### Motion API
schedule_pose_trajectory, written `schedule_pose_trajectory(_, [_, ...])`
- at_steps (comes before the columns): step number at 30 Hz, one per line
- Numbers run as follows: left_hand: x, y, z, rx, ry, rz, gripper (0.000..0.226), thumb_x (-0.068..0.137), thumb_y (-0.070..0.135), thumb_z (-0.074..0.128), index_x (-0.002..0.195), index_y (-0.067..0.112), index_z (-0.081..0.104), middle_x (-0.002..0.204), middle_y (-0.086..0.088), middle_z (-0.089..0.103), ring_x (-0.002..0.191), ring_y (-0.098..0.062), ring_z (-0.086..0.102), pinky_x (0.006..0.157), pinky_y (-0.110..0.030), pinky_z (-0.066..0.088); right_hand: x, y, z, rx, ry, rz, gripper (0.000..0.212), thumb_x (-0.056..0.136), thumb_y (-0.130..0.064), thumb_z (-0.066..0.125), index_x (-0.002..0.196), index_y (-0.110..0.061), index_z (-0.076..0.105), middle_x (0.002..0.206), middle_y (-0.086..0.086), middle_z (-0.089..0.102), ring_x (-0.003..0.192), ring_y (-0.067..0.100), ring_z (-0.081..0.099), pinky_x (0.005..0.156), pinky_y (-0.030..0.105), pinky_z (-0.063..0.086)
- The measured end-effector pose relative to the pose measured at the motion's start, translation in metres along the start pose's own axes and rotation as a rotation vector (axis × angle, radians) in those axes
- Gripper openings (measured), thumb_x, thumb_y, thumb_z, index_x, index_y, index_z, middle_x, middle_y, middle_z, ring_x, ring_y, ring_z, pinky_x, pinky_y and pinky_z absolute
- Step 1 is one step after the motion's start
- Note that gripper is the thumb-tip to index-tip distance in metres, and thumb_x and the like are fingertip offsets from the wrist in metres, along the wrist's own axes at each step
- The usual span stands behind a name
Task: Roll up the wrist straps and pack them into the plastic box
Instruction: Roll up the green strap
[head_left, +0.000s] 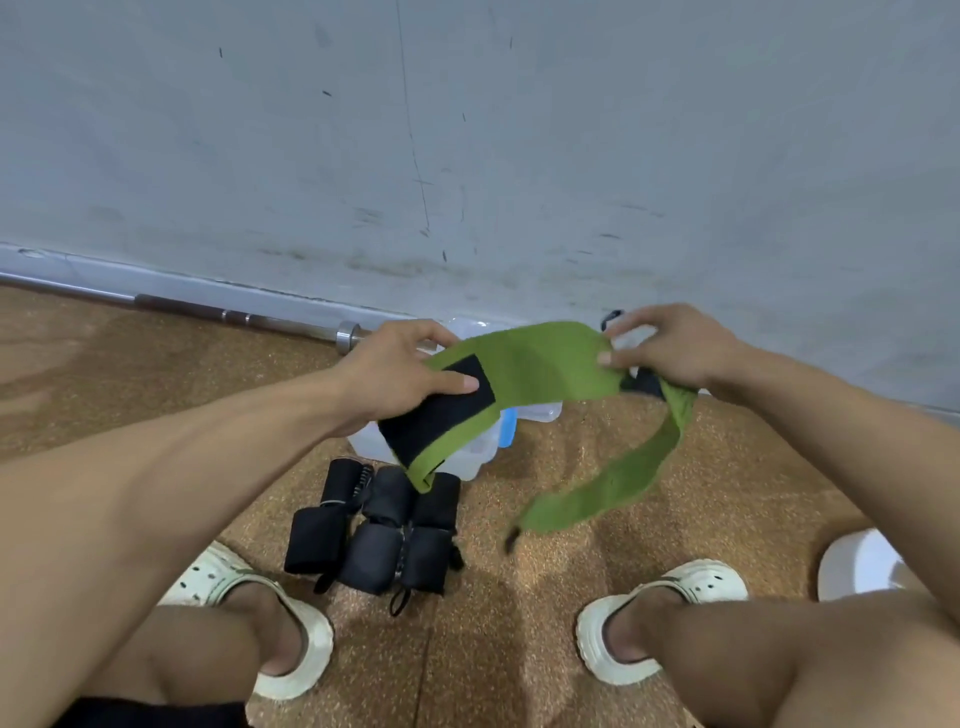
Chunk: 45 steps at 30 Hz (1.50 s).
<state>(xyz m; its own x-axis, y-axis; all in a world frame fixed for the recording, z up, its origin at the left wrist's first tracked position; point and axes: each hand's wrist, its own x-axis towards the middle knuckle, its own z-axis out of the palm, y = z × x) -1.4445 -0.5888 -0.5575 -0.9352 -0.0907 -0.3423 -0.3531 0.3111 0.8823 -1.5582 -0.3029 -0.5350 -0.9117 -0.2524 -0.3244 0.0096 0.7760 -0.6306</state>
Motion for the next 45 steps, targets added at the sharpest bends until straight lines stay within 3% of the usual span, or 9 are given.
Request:
schedule_pose_trajectory(5, [-0.003, 0.005, 0.008, 0.073, -0.096, -0.016, 0.031, 0.081, 0.02, 0.086, 0.109, 0.019, 0.072, 0.089, -0.003, 0.08, 0.082, -0.022, 0.078, 0.078, -0.035, 0.064, -0.01, -0.03, 0.025, -0.543, -0.343, -0.238, 0.032, 0.076, -0.049, 0.086, 0.104, -0.045, 0.07, 0.073, 0.003, 0.064, 0.069, 0.021, 0.06, 0.072, 0.032, 0.046])
schedule_pose_trajectory(9, [-0.006, 0.007, 0.011, 0.16, -0.132, 0.019, 0.035, 0.08, 0.023, 0.087, 0.111, 0.024, 0.071, 0.086, 0.001, 0.079, 0.074, -0.017, 0.077, 0.07, -0.031, 0.063, -0.015, -0.05, 0.036, -0.747, -0.465, -0.238, 0.062, 0.074, -0.055, 0.084, 0.132, -0.043, 0.065, 0.134, -0.006, 0.064, 0.118, 0.02, 0.059, 0.097, 0.033, 0.044])
schedule_pose_trajectory(11, [-0.007, 0.007, 0.011, 0.206, -0.171, 0.025, 0.035, 0.079, 0.023, 0.087, 0.11, 0.024, 0.071, 0.088, -0.002, 0.079, 0.076, -0.02, 0.077, 0.074, -0.035, 0.064, -0.018, -0.055, 0.04, -0.767, -0.452, -0.229, 0.076, 0.074, -0.058, 0.083, 0.142, -0.042, 0.056, 0.143, -0.005, 0.057, 0.119, 0.021, 0.055, 0.094, 0.033, 0.041])
schedule_pose_trajectory(22, [0.009, -0.003, 0.001, 0.439, 0.208, -0.085, 0.028, 0.076, 0.029, 0.084, 0.097, 0.035, 0.066, 0.101, 0.004, 0.066, 0.093, -0.022, 0.066, 0.086, -0.037, 0.056, -0.013, -0.06, 0.034, -1.171, -0.49, -0.039, 0.073, 0.089, -0.007, 0.066, 0.152, -0.038, 0.047, 0.15, 0.0, 0.053, 0.129, 0.027, 0.056, 0.092, 0.031, 0.048])
schedule_pose_trajectory(29, [0.006, -0.001, -0.033, 0.434, 0.322, -0.074, 0.027, 0.084, 0.016, 0.068, 0.109, 0.025, 0.066, 0.094, -0.004, 0.069, 0.088, -0.025, 0.065, 0.071, -0.033, 0.05, 0.024, -0.003, -0.002, -0.987, -0.097, 0.066, 0.049, 0.096, -0.012, 0.055, 0.141, -0.03, 0.059, 0.136, 0.005, 0.063, 0.122, 0.028, 0.06, 0.093, 0.037, 0.052])
schedule_pose_trajectory(32, [0.001, -0.007, -0.032, 0.542, 0.143, 0.011, 0.064, 0.085, 0.031, 0.081, 0.14, 0.03, 0.049, 0.109, 0.0, 0.062, 0.105, -0.024, 0.062, 0.09, -0.037, 0.051, 0.027, -0.001, 0.008, -0.719, -0.105, -0.155, 0.046, 0.098, -0.024, 0.065, 0.142, -0.033, 0.057, 0.103, 0.007, 0.071, 0.093, 0.014, 0.064, 0.076, 0.029, 0.042])
schedule_pose_trajectory(35, [-0.004, 0.0, -0.021, 0.53, -0.007, 0.124, 0.096, 0.077, 0.042, 0.087, 0.154, 0.041, 0.03, 0.112, 0.005, 0.055, 0.114, -0.012, 0.054, 0.098, -0.03, 0.044, 0.02, -0.024, 0.035, -0.485, -0.144, -0.386, 0.058, 0.093, -0.042, 0.073, 0.146, -0.037, 0.051, 0.055, -0.002, 0.05, 0.051, 0.004, 0.048, 0.057, 0.02, 0.035])
schedule_pose_trajectory(39, [-0.004, 0.009, -0.009, 0.413, -0.122, 0.179, 0.109, 0.069, 0.045, 0.091, 0.155, 0.048, 0.024, 0.103, 0.01, 0.068, 0.094, 0.005, 0.062, 0.079, -0.011, 0.042, -0.003, -0.056, 0.065, -0.271, -0.32, -0.496, 0.055, 0.088, -0.049, 0.075, 0.138, -0.047, 0.055, 0.053, 0.0, 0.043, 0.046, 0.009, 0.038, 0.052, 0.018, 0.032])
schedule_pose_trajectory(45, [-0.002, 0.001, -0.015, 0.408, -0.265, 0.088, 0.098, 0.062, 0.053, 0.092, 0.146, 0.052, 0.042, 0.097, 0.007, 0.075, 0.089, 0.0, 0.07, 0.094, -0.027, 0.052, 0.009, -0.048, 0.065, -0.294, -0.373, -0.477, 0.009, 0.089, -0.039, 0.077, 0.088, -0.032, 0.073, 0.047, -0.016, 0.049, 0.048, 0.004, 0.045, 0.052, 0.018, 0.032])
